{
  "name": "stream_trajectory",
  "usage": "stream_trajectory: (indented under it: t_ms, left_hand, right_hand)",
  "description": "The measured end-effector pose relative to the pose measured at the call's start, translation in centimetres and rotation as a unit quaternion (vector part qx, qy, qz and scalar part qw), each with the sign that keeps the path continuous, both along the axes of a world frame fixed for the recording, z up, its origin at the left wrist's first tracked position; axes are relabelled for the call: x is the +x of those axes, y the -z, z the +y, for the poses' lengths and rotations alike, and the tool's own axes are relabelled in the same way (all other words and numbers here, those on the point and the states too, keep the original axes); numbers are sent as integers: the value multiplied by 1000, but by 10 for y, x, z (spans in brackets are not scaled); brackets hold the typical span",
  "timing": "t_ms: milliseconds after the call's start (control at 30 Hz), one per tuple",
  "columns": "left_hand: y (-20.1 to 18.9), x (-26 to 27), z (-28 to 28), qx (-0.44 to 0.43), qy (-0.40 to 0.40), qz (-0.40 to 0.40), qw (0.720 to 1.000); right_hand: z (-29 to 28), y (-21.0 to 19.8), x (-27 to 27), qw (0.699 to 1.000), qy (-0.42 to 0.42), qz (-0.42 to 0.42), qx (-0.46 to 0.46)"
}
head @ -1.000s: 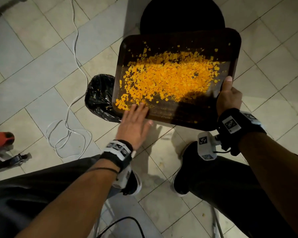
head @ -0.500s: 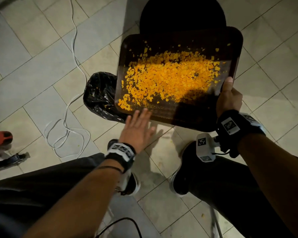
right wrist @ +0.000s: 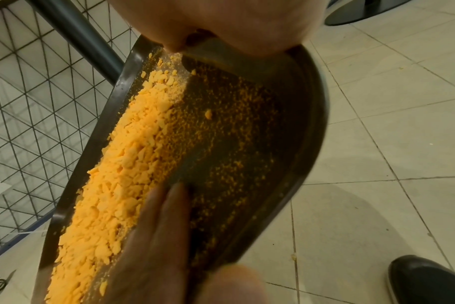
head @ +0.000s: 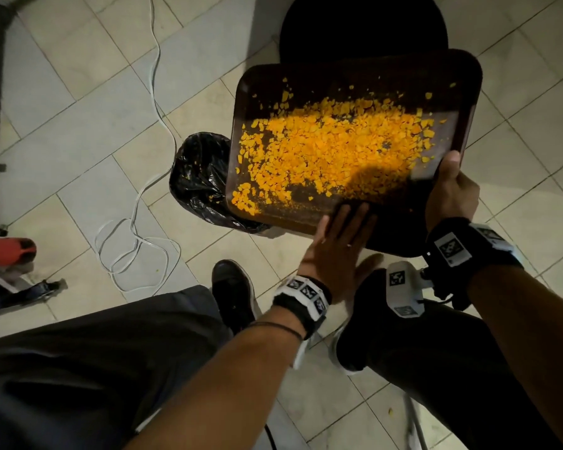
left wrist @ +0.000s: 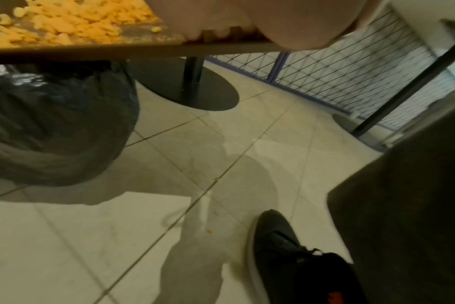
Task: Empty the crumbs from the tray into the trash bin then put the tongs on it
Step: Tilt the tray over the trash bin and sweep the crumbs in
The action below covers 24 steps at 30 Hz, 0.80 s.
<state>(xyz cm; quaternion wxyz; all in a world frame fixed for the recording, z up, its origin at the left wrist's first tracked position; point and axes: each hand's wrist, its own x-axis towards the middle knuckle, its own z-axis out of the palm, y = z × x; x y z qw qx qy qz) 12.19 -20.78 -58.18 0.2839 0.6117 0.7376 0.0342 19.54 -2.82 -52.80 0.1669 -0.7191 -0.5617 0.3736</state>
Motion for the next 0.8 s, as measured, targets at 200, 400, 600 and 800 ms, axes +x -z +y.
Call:
stream_trajectory:
  t_ms: [200,400,600,800]
  left_hand:
    - [22,-70,-21,-81,-79,46,992]
    - [26,-106,-39,-113,-194,11,974]
    - [-15,-6,-8,68,-46,-36,996]
    - [-15,27,43,54,126,6,991]
  right_hand:
    - [3,4,2,999,23,27,5]
    - [3,1,4,1000,21,20,2]
    - [-1,-3,2,999,30,15,-6]
    - [3,-4,7,999,26,25,-12]
